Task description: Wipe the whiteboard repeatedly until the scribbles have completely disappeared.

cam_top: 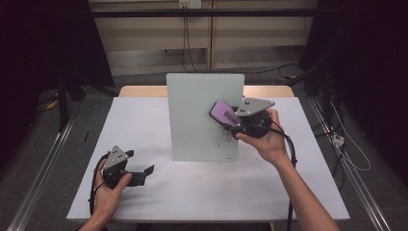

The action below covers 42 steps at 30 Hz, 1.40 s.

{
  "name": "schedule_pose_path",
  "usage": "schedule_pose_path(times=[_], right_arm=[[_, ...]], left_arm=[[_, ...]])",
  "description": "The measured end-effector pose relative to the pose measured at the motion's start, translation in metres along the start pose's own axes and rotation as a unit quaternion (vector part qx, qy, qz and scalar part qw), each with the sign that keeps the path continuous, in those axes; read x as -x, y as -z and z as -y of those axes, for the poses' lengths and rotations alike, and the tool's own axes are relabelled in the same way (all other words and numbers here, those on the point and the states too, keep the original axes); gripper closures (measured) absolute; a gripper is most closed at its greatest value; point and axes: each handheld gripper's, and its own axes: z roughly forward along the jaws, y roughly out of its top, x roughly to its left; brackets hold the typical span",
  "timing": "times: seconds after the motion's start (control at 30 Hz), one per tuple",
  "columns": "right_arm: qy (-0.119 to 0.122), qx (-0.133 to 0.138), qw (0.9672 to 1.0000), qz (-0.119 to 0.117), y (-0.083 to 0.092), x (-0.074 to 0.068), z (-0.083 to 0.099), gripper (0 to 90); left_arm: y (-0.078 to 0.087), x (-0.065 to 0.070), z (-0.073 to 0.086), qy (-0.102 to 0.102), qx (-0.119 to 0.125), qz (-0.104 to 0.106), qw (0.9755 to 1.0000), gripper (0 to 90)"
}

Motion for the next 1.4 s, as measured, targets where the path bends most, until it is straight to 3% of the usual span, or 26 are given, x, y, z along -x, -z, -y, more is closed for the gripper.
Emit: schedule_pose_path(times=[0.33, 0.47, 0.73, 1.4], right_arm=[[-0.009, 0.017, 0.9991, 0.039, 0.016, 0.02, -0.019, 41.9], [-0.008, 0.02, 0.9987, 0.046, 0.016, 0.02, -0.021, 41.9], [0.006, 0.005, 0.9994, 0.035, 0.007, 0.005, -0.008, 42.0], [0.008, -0.014, 0.9999, -0.002, -0.01, -0.02, 0.019, 42.1]], left_arm=[[0.0, 0.0, 0.0, 0.002, 0.0, 0.0, 1.0, 4.6], [0.0, 0.0, 0.0, -0.001, -0.001, 0.0, 1.0, 4.6], [-0.001, 0.001, 0.0, -0.003, -0.002, -0.001, 1.0, 4.6], [-0.002, 0.001, 0.0, -0.004, -0.005, -0.001, 1.0, 4.6]])
